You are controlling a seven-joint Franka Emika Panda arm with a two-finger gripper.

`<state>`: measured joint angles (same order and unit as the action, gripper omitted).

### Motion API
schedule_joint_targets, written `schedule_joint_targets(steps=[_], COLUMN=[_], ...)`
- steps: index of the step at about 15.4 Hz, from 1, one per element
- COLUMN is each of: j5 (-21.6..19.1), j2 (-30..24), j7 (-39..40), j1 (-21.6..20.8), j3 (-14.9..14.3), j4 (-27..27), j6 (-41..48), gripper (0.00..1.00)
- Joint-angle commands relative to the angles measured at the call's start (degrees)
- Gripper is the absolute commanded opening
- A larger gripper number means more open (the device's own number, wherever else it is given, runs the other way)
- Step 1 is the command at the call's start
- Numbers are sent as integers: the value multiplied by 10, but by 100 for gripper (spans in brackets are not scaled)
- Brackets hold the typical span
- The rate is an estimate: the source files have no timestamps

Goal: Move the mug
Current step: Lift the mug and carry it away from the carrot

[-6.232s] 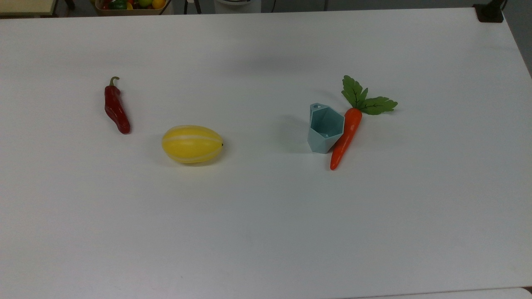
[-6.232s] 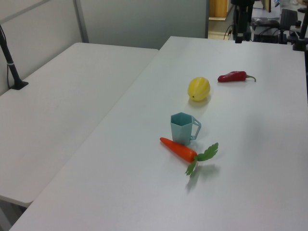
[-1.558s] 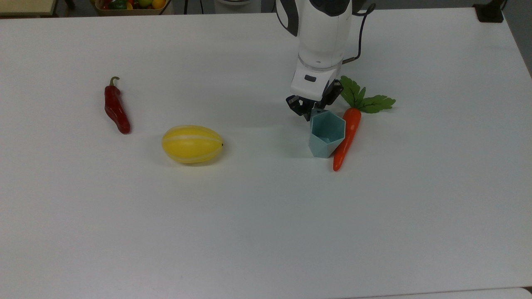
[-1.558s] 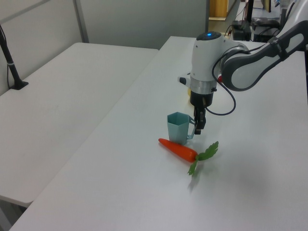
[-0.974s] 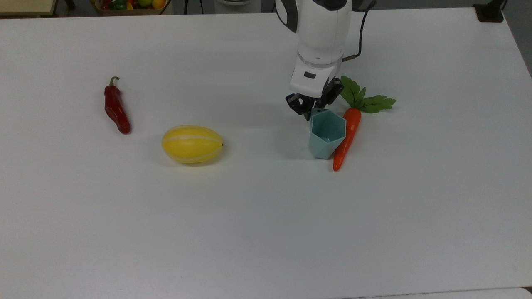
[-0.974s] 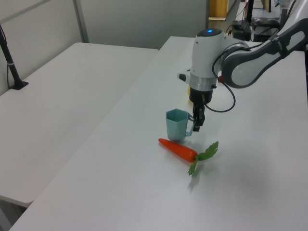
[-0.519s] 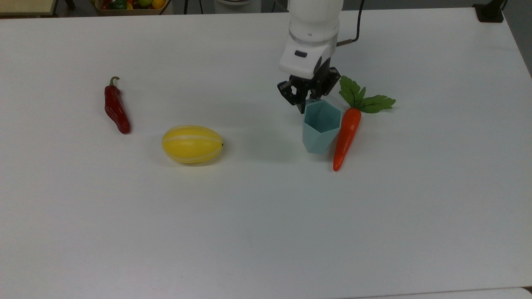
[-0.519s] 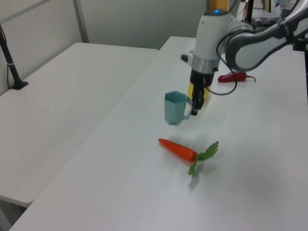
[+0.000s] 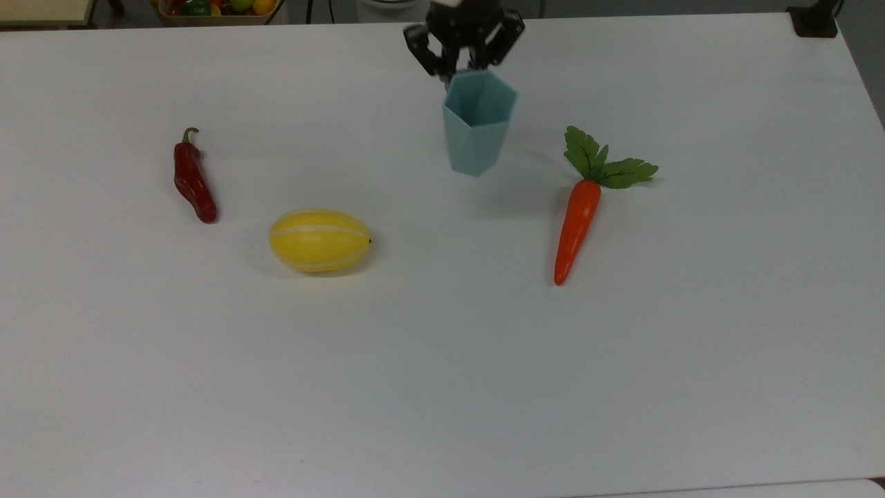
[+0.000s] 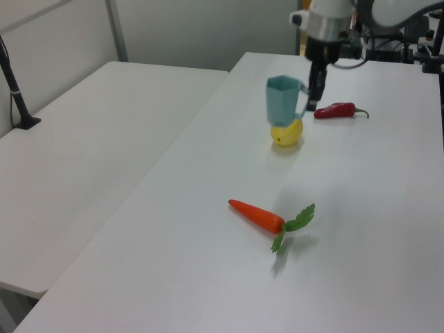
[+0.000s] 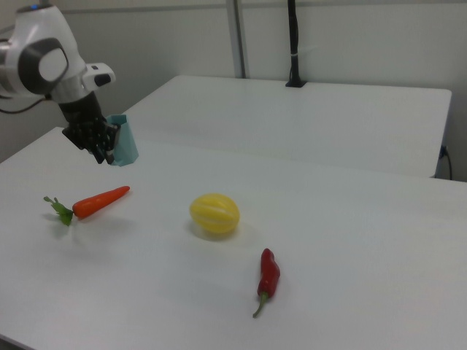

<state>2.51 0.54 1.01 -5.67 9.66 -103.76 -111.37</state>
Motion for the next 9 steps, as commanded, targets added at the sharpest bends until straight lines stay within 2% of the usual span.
schedule_joint_targets(steps=[1,6,9], j5=[-12,-12,-12], j2=[-64,-102,-113], j7=[11,113,159], j1=[30,67,73], j3=[1,-9,-30], j4=[-38,-86,-126], j6=[58,130,132], gripper=[0,0,0])
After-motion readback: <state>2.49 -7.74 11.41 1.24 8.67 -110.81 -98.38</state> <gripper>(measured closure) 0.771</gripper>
